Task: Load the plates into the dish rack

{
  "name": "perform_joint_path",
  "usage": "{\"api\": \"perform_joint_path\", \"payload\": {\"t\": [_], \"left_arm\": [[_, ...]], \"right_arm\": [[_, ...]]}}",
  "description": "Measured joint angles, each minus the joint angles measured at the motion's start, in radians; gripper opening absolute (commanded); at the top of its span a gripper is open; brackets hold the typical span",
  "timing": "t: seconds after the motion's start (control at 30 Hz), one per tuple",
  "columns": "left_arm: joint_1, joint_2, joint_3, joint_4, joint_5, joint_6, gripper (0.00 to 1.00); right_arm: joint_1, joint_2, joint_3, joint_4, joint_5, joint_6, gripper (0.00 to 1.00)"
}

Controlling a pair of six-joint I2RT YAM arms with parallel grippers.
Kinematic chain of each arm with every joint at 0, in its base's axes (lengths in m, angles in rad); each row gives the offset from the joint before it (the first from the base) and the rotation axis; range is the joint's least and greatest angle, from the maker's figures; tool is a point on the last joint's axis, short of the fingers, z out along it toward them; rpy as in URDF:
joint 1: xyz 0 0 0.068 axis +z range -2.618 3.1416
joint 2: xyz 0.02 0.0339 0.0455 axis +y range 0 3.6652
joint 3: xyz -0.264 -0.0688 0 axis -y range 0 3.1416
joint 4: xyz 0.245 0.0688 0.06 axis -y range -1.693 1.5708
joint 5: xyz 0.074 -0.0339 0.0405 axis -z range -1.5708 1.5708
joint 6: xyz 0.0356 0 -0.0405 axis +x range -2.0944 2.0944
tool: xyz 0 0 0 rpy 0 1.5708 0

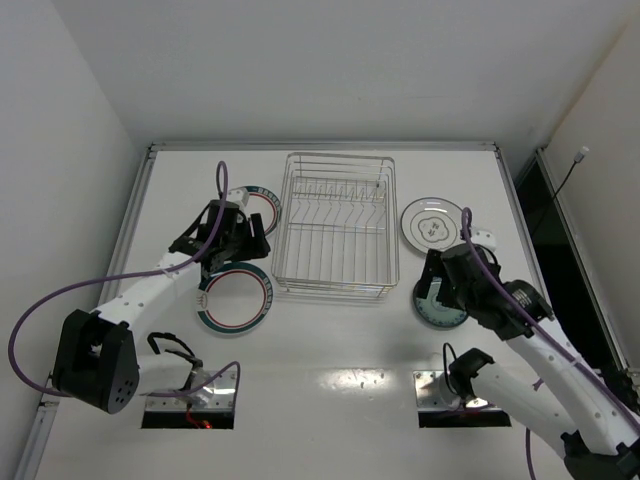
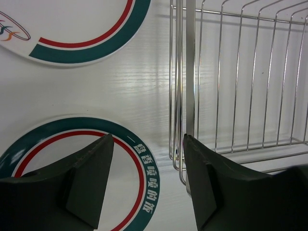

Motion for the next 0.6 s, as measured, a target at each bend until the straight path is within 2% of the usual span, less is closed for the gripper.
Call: {"api": "perform_joint_path", "payload": {"t": [0.1,0.2,0.33,0.43,0.6], "left_arm": [[0.000,0.000,0.000,0.000,0.002,0.000,0.57],[0.000,0.000,0.000,0.000,0.004,0.000,0.57],[0.000,0.000,0.000,0.000,0.005,0.000,0.57],[0.000,0.000,0.000,0.000,0.005,0.000,0.57],[0.000,0.002,0.000,0.000,0.015,0.000,0.57]], "right_arm": [[-0.024,0.013,0.002,0.017,0.000,0.002,1.00],[-0.119,0.093,-0.021,0.074,-0.039,-0.021,1.00],[-0.364,0.182,-0.109,0.183,-0.175,-0.091,1.00],[-0.536,0.184,-0.136,0.209,-0.252,-0.138,1.00],[-0.697,0.187,-0.179,0.272,-0.381,-0.178,1.00]]}}
